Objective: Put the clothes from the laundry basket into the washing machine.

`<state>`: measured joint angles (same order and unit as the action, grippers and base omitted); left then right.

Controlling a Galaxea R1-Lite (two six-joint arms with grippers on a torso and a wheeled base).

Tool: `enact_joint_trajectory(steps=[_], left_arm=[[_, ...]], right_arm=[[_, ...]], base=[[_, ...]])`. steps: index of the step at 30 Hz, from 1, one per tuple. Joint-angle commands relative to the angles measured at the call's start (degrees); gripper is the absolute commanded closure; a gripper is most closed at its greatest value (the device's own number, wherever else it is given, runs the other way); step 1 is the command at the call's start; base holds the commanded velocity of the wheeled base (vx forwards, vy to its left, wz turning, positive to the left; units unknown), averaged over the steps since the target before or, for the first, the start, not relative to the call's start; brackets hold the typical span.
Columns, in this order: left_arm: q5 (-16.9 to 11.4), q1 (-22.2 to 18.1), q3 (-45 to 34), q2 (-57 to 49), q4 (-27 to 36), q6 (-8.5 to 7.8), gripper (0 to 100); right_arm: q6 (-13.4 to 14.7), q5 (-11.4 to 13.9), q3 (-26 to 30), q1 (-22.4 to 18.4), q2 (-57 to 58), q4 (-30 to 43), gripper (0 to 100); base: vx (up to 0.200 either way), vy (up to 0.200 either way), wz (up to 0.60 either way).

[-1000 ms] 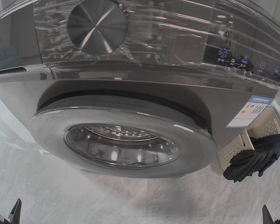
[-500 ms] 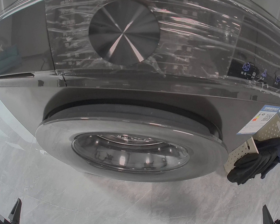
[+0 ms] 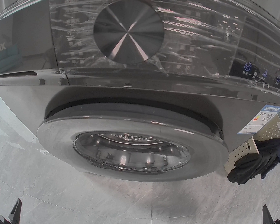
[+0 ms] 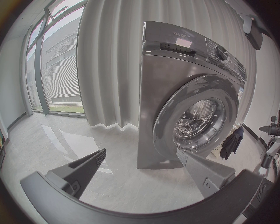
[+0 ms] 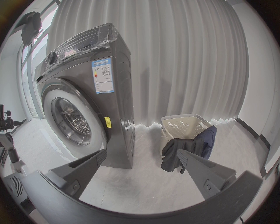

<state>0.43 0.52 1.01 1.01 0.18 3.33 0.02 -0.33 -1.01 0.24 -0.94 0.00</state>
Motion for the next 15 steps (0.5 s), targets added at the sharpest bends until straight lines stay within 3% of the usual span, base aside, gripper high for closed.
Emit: enact_joint_trajectory(steps=[1,3,15], left_arm=[[0.0,0.0,-0.9,-0.7,0.0,0.01,0],[0.0,0.0,-0.9,-0.7,0.0,0.01,0],[0.0,0.0,-0.9,-0.7,0.0,0.01,0]], right_arm=[[0.0,-0.1,1.0,0.0,0.9,0.0,0],[-0.1,-0.2,1.0,0.1,0.9,-0.1,0],[-0.1,-0.2,1.0,0.1,0.9,-0.1,0]], base=[[0.000,0.200,0.00],[0.000,0.200,0.00],[0.000,0.000,0.00]])
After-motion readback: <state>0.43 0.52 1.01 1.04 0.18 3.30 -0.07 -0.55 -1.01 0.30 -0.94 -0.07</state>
